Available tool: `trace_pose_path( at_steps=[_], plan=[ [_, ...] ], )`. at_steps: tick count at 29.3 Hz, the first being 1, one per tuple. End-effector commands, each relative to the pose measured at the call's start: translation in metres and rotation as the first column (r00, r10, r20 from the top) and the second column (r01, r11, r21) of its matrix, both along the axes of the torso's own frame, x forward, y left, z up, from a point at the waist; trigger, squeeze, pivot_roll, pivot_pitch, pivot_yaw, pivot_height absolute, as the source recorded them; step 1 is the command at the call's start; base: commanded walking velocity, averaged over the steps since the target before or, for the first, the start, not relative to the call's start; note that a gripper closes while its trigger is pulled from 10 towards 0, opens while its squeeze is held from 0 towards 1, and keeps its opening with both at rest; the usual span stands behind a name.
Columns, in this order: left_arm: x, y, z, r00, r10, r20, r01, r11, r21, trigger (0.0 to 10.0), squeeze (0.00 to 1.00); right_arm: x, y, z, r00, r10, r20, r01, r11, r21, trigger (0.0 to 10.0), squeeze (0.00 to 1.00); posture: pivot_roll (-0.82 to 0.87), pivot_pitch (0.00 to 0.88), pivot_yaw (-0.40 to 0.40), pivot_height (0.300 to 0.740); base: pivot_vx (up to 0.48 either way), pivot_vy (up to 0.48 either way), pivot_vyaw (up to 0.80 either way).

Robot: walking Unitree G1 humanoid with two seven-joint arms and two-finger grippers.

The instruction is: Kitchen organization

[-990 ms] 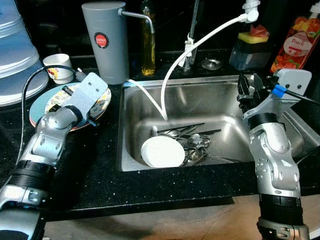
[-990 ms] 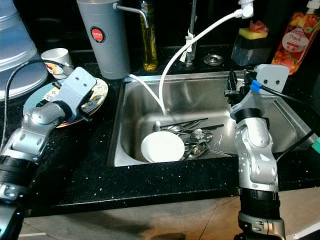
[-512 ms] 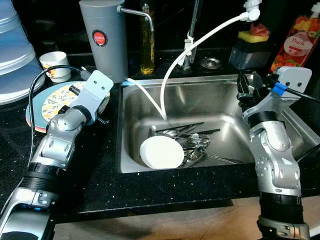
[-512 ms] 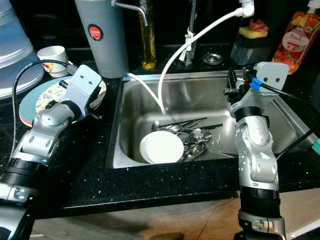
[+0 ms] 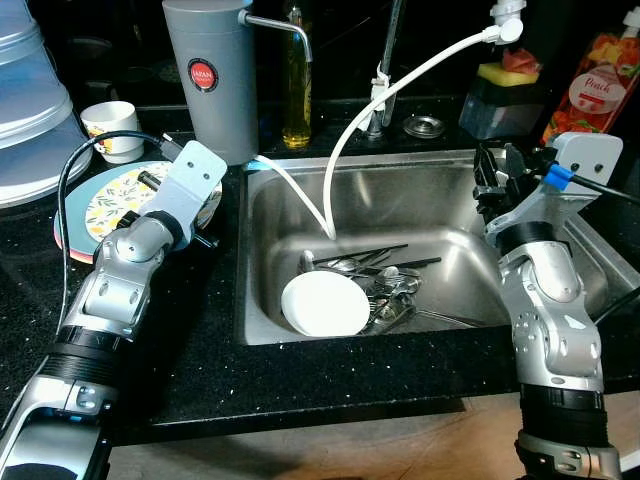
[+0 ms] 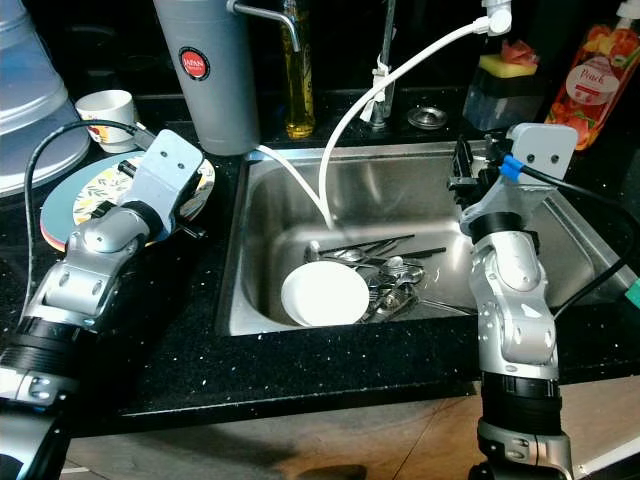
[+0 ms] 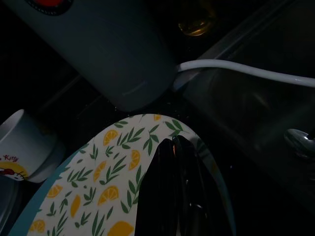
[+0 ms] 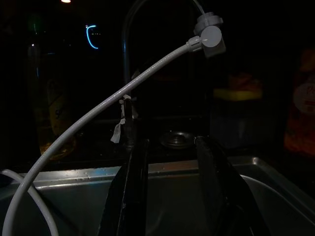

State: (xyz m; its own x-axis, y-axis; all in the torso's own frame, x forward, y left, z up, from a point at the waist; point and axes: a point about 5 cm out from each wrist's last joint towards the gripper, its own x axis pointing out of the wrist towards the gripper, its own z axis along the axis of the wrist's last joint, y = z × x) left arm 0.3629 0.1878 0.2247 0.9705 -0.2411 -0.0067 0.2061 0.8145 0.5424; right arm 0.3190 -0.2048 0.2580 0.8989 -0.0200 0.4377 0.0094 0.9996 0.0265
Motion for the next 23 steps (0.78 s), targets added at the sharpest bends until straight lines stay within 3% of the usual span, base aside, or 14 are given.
trace_pose_path(
  at_steps=[1, 11, 16, 19, 23],
  plan=[
    [-0.001, -0.005, -0.007, 1.000, -0.007, -0.011, 0.007, 1.000, -0.001, 10.0, 0.00, 0.000, 0.001, 0.003, 1.000, 0.010, 0.000, -0.010, 1.000, -0.002, 10.0, 0.13, -0.06, 0.028, -0.003, 0.740, 0.000, 0.000, 0.00],
    [0.000, -0.003, -0.009, 1.000, 0.006, -0.016, -0.005, 1.000, 0.031, 10.0, 0.00, -0.001, -0.005, 0.004, 1.000, 0.003, -0.005, -0.002, 0.999, 0.043, 10.0, 0.13, -0.07, 0.052, -0.011, 0.740, 0.000, 0.000, 0.00],
    [0.001, 0.012, -0.010, 0.998, 0.006, -0.060, 0.005, 0.985, 0.170, 10.0, 0.00, -0.002, -0.005, 0.003, 1.000, -0.007, -0.009, 0.007, 1.000, 0.029, 10.0, 0.13, -0.07, 0.063, -0.001, 0.740, 0.000, 0.000, 0.00],
    [-0.004, 0.033, 0.009, 0.997, -0.028, -0.068, 0.049, 0.945, 0.323, 10.0, 0.00, -0.004, -0.004, 0.000, 1.000, -0.009, -0.016, 0.009, 1.000, 0.028, 10.0, 0.13, -0.06, 0.061, 0.002, 0.740, 0.000, 0.000, 0.00],
    [-0.011, 0.044, 0.029, 0.997, -0.065, -0.049, 0.079, 0.916, 0.394, 10.0, 0.00, -0.005, -0.005, -0.002, 1.000, -0.014, -0.018, 0.014, 0.999, 0.030, 10.0, 0.13, -0.05, 0.055, 0.008, 0.740, 0.000, 0.000, 0.00]
  ],
)
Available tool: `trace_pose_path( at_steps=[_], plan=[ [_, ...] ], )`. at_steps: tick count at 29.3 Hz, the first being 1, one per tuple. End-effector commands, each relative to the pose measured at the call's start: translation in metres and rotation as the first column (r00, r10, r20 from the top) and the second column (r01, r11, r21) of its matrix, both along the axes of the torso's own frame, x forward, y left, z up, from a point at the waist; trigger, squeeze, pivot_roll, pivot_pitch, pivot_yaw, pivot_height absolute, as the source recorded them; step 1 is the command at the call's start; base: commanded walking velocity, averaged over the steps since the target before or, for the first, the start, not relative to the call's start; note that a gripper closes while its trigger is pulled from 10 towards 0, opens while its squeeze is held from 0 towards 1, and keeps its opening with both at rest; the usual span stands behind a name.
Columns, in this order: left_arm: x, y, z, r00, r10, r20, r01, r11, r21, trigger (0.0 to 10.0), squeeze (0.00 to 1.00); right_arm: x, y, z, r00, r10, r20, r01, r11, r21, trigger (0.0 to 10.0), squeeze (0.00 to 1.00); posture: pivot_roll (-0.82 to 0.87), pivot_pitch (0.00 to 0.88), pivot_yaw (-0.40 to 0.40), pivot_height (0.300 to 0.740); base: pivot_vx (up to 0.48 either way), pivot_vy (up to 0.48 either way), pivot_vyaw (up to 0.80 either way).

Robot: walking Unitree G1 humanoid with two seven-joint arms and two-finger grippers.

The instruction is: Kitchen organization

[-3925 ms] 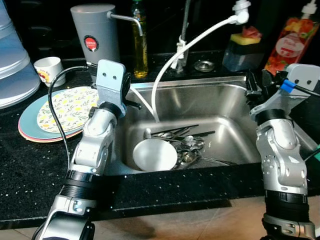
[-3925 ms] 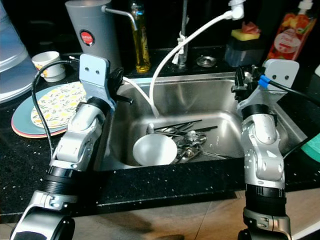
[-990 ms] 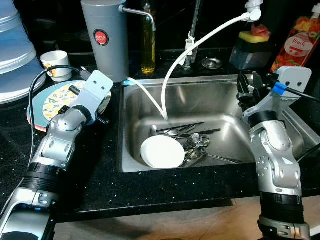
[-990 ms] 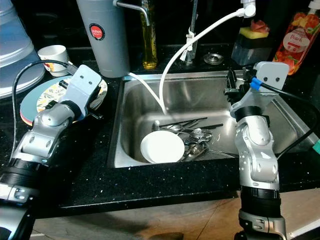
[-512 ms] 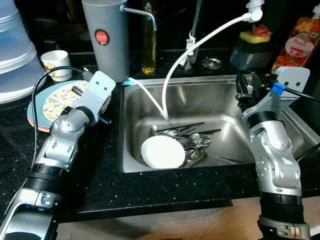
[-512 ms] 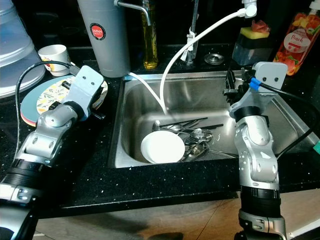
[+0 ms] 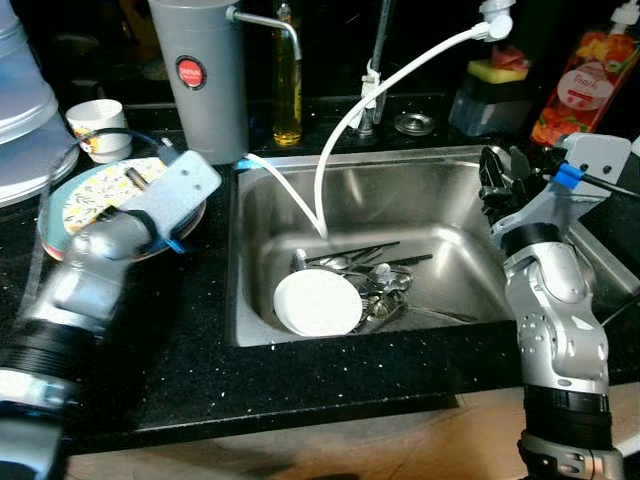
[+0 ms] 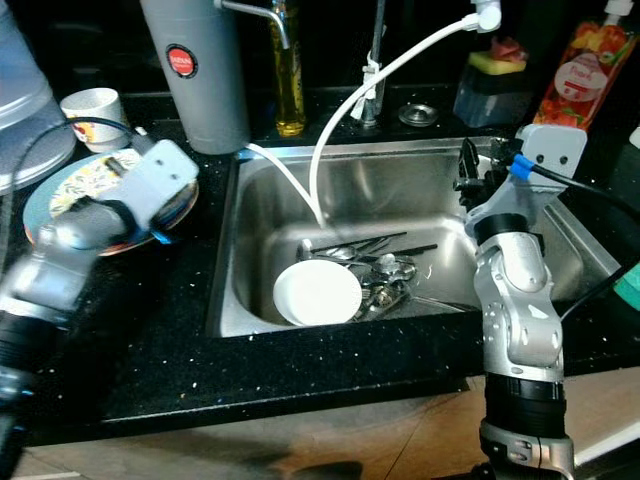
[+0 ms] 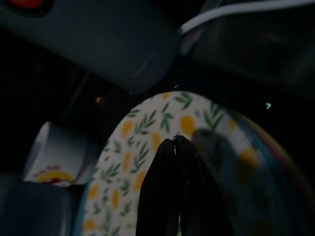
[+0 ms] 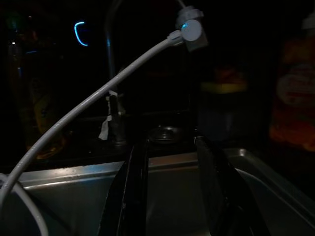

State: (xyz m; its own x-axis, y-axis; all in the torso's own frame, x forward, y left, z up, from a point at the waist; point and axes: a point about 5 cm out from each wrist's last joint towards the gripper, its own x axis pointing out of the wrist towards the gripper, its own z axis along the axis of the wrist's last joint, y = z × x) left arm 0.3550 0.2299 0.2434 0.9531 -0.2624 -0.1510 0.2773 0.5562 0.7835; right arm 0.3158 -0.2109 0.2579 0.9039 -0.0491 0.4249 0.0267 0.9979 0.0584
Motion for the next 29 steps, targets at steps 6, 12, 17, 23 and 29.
trace_pose_path(
  at_steps=[6, 12, 17, 23, 29],
  plan=[
    [-0.023, 0.001, 0.044, 0.983, -0.184, 0.030, 0.184, 0.983, -0.003, 10.0, 0.00, -0.002, 0.001, -0.002, 1.000, 0.002, -0.005, -0.002, 1.000, 0.002, 10.0, 0.13, -0.04, 0.051, 0.012, 0.740, 0.000, 0.000, 0.00],
    [-0.050, 0.050, 0.034, 0.966, -0.142, -0.216, 0.200, 0.940, 0.276, 10.0, 0.00, 0.003, 0.004, -0.001, 1.000, 0.018, -0.004, -0.018, 1.000, 0.001, 10.0, 0.13, 0.00, 0.039, 0.007, 0.740, 0.000, 0.000, 0.00],
    [-0.053, 0.077, 0.021, 0.952, -0.021, -0.307, 0.148, 0.905, 0.398, 10.0, 0.00, 0.006, 0.007, -0.001, 1.000, 0.027, -0.001, -0.027, 1.000, -0.004, 10.0, 0.13, 0.00, 0.035, 0.010, 0.740, 0.000, 0.000, 0.00],
    [-0.060, 0.069, 0.013, 0.923, -0.081, -0.376, 0.222, 0.910, 0.350, 10.0, 0.00, 0.005, 0.009, -0.001, 1.000, 0.030, 0.000, -0.030, 0.999, -0.010, 10.0, 0.13, 0.00, 0.031, 0.010, 0.740, 0.000, 0.000, 0.00],
    [-0.058, 0.061, 0.015, 0.921, -0.133, -0.367, 0.261, 0.908, 0.327, 10.0, 0.00, 0.004, 0.008, -0.002, 1.000, 0.028, 0.002, -0.028, 1.000, -0.012, 10.0, 0.13, -0.01, 0.030, 0.011, 0.740, 0.000, 0.000, 0.00]
  ],
)
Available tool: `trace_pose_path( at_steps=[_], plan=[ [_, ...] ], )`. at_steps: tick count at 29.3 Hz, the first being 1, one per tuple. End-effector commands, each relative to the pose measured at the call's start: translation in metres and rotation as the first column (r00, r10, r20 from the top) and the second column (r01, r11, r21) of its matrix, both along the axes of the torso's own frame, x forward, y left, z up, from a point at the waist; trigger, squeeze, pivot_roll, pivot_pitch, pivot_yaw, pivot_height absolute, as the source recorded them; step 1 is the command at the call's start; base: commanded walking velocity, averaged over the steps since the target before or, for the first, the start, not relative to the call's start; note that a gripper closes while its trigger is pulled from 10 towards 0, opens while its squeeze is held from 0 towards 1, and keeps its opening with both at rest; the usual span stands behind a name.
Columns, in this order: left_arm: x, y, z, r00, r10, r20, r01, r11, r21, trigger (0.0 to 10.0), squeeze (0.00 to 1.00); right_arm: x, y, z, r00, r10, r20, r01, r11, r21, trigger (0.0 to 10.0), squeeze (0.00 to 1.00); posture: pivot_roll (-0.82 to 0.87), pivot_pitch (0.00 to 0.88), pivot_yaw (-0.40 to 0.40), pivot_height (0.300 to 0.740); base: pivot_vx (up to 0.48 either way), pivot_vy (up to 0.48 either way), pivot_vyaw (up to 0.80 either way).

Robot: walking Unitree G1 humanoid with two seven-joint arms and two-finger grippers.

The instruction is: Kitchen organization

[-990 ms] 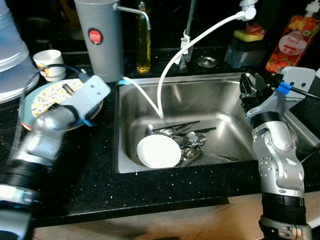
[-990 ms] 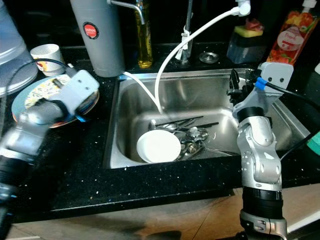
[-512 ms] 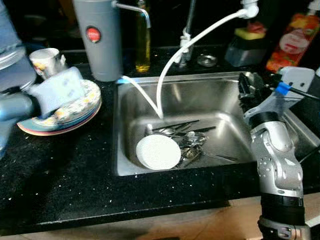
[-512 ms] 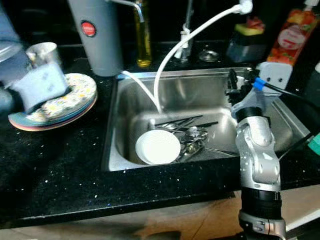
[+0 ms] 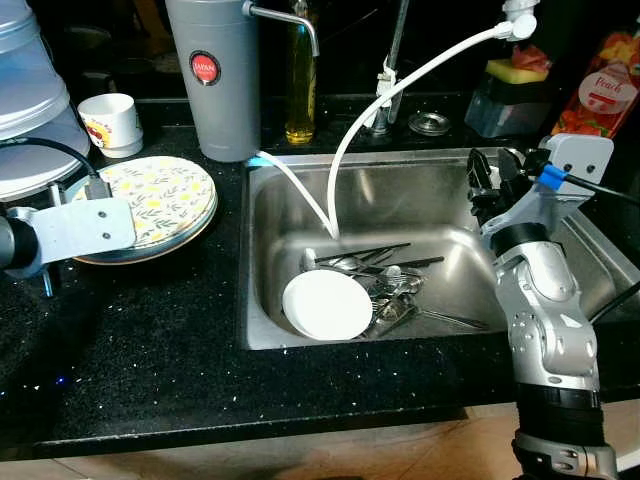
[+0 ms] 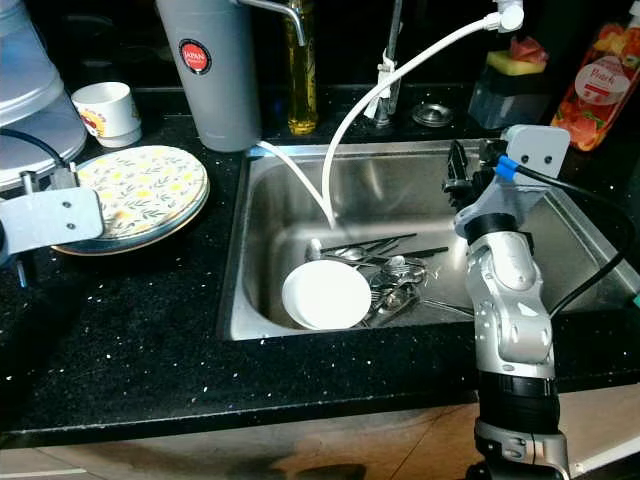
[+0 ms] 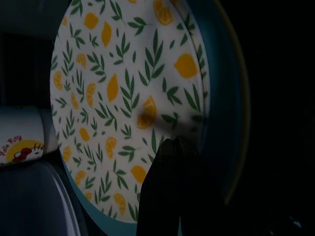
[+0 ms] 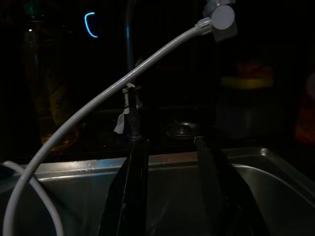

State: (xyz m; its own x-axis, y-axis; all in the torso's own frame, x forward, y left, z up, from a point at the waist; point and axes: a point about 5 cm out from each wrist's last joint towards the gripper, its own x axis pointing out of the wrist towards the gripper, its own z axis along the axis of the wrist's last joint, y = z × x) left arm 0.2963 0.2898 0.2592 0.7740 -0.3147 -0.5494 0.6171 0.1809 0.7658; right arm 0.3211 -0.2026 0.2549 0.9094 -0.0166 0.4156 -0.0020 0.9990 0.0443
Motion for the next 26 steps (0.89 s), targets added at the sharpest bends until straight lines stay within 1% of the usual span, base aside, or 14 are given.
trace_pose_path(
  at_steps=[1, 3, 5, 6, 8, 9, 10, 11, 17, 22, 23, 25, 26],
  plan=[
    [0.000, 0.001, -0.001, 1.000, -0.006, -0.013, 0.006, 1.000, 0.026, 10.0, 0.00, -0.001, -0.001, 0.001, 1.000, -0.001, 0.012, 0.001, 1.000, 0.003, 10.0, 0.13, -0.01, 0.030, 0.011, 0.740, 0.000, 0.000, 0.00],
    [0.001, 0.000, 0.000, 1.000, -0.019, -0.009, 0.019, 0.999, 0.030, 10.0, 0.00, -0.001, -0.001, 0.001, 1.000, -0.001, 0.013, 0.001, 1.000, 0.002, 10.0, 0.13, -0.01, 0.030, 0.011, 0.740, 0.000, 0.000, 0.00],
    [0.001, -0.006, 0.009, 0.998, -0.061, 0.013, 0.061, 0.998, 0.001, 10.0, 0.00, -0.001, -0.001, 0.001, 1.000, -0.001, 0.012, 0.001, 1.000, 0.002, 10.0, 0.13, -0.01, 0.030, 0.011, 0.740, 0.000, 0.000, 0.00],
    [0.000, -0.011, 0.015, 0.996, -0.088, 0.023, 0.088, 0.996, -0.027, 10.0, 0.00, 0.000, -0.001, 0.001, 1.000, -0.002, 0.012, 0.002, 1.000, 0.003, 10.0, 0.13, -0.01, 0.030, 0.011, 0.740, 0.000, 0.000, 0.00],
    [-0.003, -0.018, 0.020, 0.991, -0.129, 0.023, 0.130, 0.990, -0.050, 10.0, 0.00, -0.001, -0.001, 0.001, 1.000, -0.004, 0.011, 0.004, 1.000, 0.003, 10.0, 0.13, 0.00, 0.037, 0.012, 0.740, 0.000, 0.000, 0.00],
    [-0.006, -0.021, 0.019, 0.988, -0.155, 0.005, 0.155, 0.987, -0.049, 10.0, 0.69, 0.000, -0.001, 0.000, 1.000, -0.004, 0.010, 0.004, 1.000, 0.004, 10.0, 0.13, 0.00, 0.037, 0.012, 0.740, 0.000, 0.000, 0.00],
    [-0.006, -0.021, 0.019, 0.988, -0.155, 0.005, 0.155, 0.987, -0.049, 10.0, 0.69, 0.000, -0.001, 0.000, 1.000, -0.004, 0.010, 0.004, 1.000, 0.004, 10.0, 0.13, 0.00, 0.037, 0.012, 0.740, 0.000, 0.000, 0.00],
    [-0.007, -0.022, 0.017, 0.987, -0.160, -0.010, 0.159, 0.986, -0.047, 10.0, 1.00, 0.000, -0.001, 0.000, 1.000, -0.003, 0.010, 0.003, 1.000, 0.005, 10.0, 0.13, 0.00, 0.037, 0.012, 0.740, 0.000, 0.000, 0.00],
    [-0.007, -0.019, 0.012, 0.991, -0.133, -0.014, 0.133, 0.991, -0.019, 10.0, 1.00, 0.000, 0.000, 0.000, 1.000, -0.002, 0.009, 0.002, 1.000, 0.006, 10.0, 0.13, 0.00, 0.042, 0.010, 0.740, 0.000, 0.000, 0.00],
    [-0.011, -0.020, 0.011, 0.989, -0.143, -0.031, 0.142, 0.989, -0.028, 10.0, 1.00, 0.000, -0.001, 0.000, 1.000, -0.004, 0.009, 0.004, 1.000, 0.005, 10.0, 0.13, 0.00, 0.045, 0.009, 0.740, 0.000, 0.000, 0.00],
    [-0.012, -0.022, 0.012, 0.989, -0.147, -0.030, 0.145, 0.988, -0.045, 10.0, 0.09, 0.000, -0.001, 0.000, 1.000, -0.003, 0.009, 0.003, 1.000, 0.005, 10.0, 0.13, 0.00, 0.046, 0.008, 0.740, 0.000, 0.000, 0.00],
    [-0.013, -0.023, 0.012, 0.988, -0.149, -0.030, 0.148, 0.987, -0.057, 10.0, 0.09, 0.001, -0.001, 0.000, 1.000, -0.002, 0.009, 0.002, 1.000, 0.004, 10.0, 0.13, 0.00, 0.046, 0.008, 0.740, 0.000, 0.000, 0.00],
    [-0.015, -0.025, 0.014, 0.987, -0.158, -0.026, 0.155, 0.984, -0.083, 10.0, 0.00, 0.001, -0.001, 0.000, 1.000, -0.001, 0.009, 0.001, 1.000, 0.004, 10.0, 0.13, 0.01, 0.047, 0.006, 0.740, 0.000, 0.000, 0.00]
  ],
)
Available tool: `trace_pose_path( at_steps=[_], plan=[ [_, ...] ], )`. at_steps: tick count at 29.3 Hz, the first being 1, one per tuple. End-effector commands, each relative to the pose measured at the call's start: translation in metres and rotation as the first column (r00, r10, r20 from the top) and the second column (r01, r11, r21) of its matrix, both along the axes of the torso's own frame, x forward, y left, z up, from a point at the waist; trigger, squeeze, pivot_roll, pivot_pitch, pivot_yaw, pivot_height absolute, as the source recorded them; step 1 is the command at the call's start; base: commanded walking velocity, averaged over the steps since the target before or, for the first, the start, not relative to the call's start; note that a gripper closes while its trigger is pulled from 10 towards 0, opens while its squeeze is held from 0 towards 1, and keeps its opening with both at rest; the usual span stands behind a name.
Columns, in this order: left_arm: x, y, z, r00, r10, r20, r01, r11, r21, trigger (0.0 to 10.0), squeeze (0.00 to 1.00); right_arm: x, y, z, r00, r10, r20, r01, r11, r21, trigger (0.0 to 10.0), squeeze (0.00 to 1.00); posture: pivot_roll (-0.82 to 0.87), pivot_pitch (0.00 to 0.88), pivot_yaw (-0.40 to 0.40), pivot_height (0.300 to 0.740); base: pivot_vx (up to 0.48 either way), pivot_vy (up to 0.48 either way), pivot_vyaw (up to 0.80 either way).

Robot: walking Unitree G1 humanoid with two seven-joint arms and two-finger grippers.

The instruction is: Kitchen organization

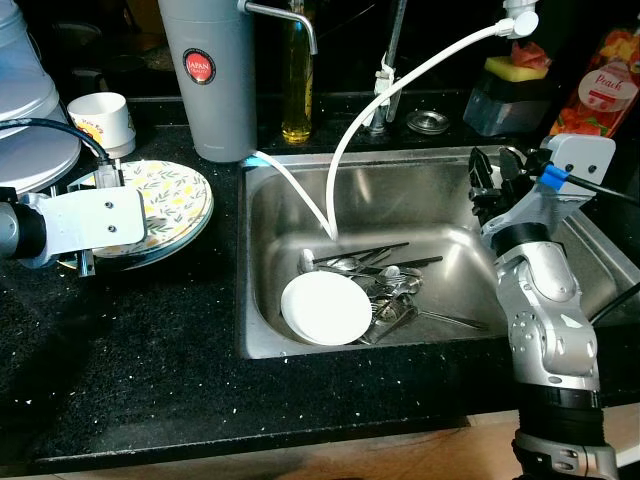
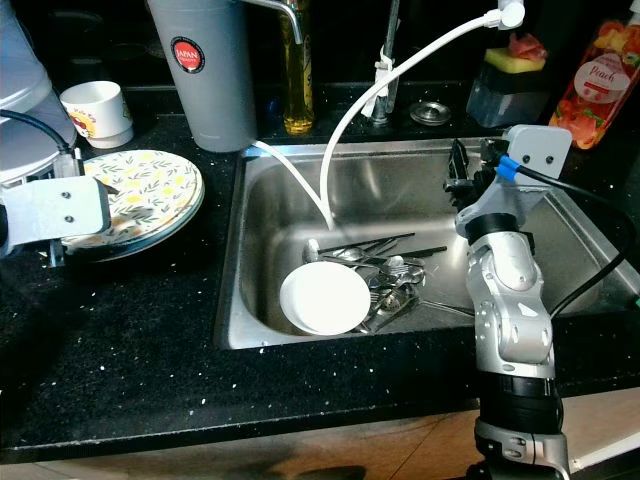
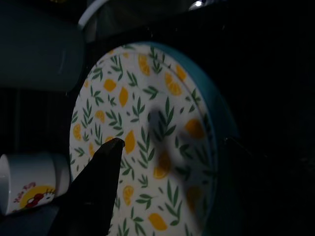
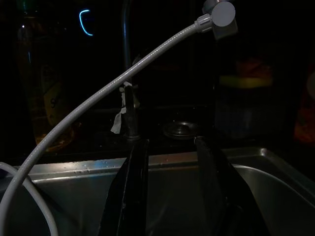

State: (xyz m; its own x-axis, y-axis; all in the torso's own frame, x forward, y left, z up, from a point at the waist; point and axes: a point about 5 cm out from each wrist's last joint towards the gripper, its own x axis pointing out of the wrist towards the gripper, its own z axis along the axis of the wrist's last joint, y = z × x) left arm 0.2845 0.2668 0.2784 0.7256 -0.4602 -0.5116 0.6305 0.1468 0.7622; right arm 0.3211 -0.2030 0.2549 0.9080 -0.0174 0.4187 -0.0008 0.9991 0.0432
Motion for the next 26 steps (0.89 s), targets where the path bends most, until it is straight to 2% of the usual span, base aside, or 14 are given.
trace_pose_path(
  at_steps=[1, 4, 7, 11, 14, 15, 16, 17, 18, 19, 20, 26],
  plan=[
    [-0.005, -0.005, -0.002, 0.999, -0.033, -0.043, 0.031, 0.999, -0.039, 10.0, 0.00, 0.001, 0.000, 0.000, 1.000, 0.001, 0.005, -0.001, 1.000, 0.005, 10.0, 0.13, 0.01, 0.047, 0.006, 0.740, 0.000, 0.000, 0.00],
    [-0.008, -0.009, 0.002, 0.997, -0.060, -0.047, 0.057, 0.996, -0.075, 10.0, 0.00, 0.001, 0.000, 0.000, 1.000, 0.001, 0.004, -0.001, 1.000, 0.004, 10.0, 0.13, 0.01, 0.047, 0.004, 0.740, 0.000, 0.000, 0.00],
    [-0.009, -0.009, 0.000, 0.996, -0.063, -0.057, 0.058, 0.995, -0.078, 10.0, 0.00, 0.001, 0.000, 0.000, 1.000, 0.002, 0.004, -0.002, 1.000, 0.004, 10.0, 0.13, 0.01, 0.047, 0.004, 0.740, 0.000, 0.000, 0.00],
    [-0.009, 0.000, -0.024, 0.994, 0.002, -0.108, -0.001, 1.000, 0.009, 10.0, 0.00, 0.001, 0.001, 0.000, 1.000, 0.004, 0.005, -0.004, 1.000, 0.005, 10.0, 0.13, 0.01, 0.047, 0.004, 0.740, 0.000, 0.000, 0.00],
    [-0.005, 0.009, -0.037, 0.991, 0.067, -0.112, -0.060, 0.996, 0.062, 10.0, 0.00, 0.001, 0.001, 0.000, 1.000, 0.003, 0.006, -0.003, 1.000, 0.005, 10.0, 0.13, 0.01, 0.047, 0.004, 0.740, 0.000, 0.000, 0.00],
    [-0.001, 0.012, -0.041, 0.990, 0.105, -0.099, -0.099, 0.993, 0.068, 8.0, 0.00, 0.001, 0.000, 0.001, 1.000, 0.002, 0.006, -0.002, 1.000, 0.004, 10.0, 0.13, 0.00, 0.048, 0.001, 0.740, 0.000, 0.000, 0.00],
    [-0.001, 0.012, -0.041, 0.990, 0.105, -0.099, -0.099, 0.993, 0.068, 8.0, 0.00, 0.001, 0.000, 0.001, 1.000, 0.002, 0.006, -0.002, 1.000, 0.004, 10.0, 0.13, 0.00, 0.048, 0.001, 0.740, 0.000, 0.000, 0.00],
    [0.001, 0.013, -0.042, 0.989, 0.118, -0.085, -0.113, 0.991, 0.069, 6.7, 0.00, 0.001, 0.000, 0.001, 1.000, 0.002, 0.006, -0.002, 1.000, 0.004, 10.0, 0.13, 0.00, 0.048, 0.001, 0.740, 0.000, 0.000, 0.00],
    [0.004, 0.013, -0.043, 0.989, 0.129, -0.071, -0.124, 0.990, 0.066, 4.7, 0.00, 0.001, 0.000, 0.001, 1.000, 0.002, 0.006, -0.002, 1.000, 0.003, 10.0, 0.13, 0.00, 0.048, 0.001, 0.740, 0.000, 0.000, 0.00],
    [0.005, 0.012, -0.043, 0.989, 0.131, -0.062, -0.128, 0.990, 0.058, 0.8, 0.00, 0.001, 0.000, 0.001, 1.000, 0.002, 0.006, -0.002, 1.000, 0.003, 10.0, 0.13, 0.00, 0.048, 0.001, 0.740, 0.000, 0.000, 0.00],
    [0.007, 0.011, -0.042, 0.990, 0.130, -0.050, -0.128, 0.991, 0.045, 0.0, 0.00, 0.001, 0.000, 0.001, 1.000, 0.002, 0.007, -0.002, 1.000, 0.003, 10.0, 0.13, 0.00, 0.048, -0.001, 0.740, 0.000, 0.000, 0.00],
    [0.012, 0.003, -0.033, 0.993, 0.114, 0.004, -0.114, 0.993, -0.009, 0.0, 0.00, 0.001, 0.000, 0.002, 1.000, 0.002, 0.008, -0.002, 1.000, 0.002, 10.0, 0.13, 0.00, 0.048, -0.001, 0.740, 0.000, 0.000, 0.00]
  ],
)
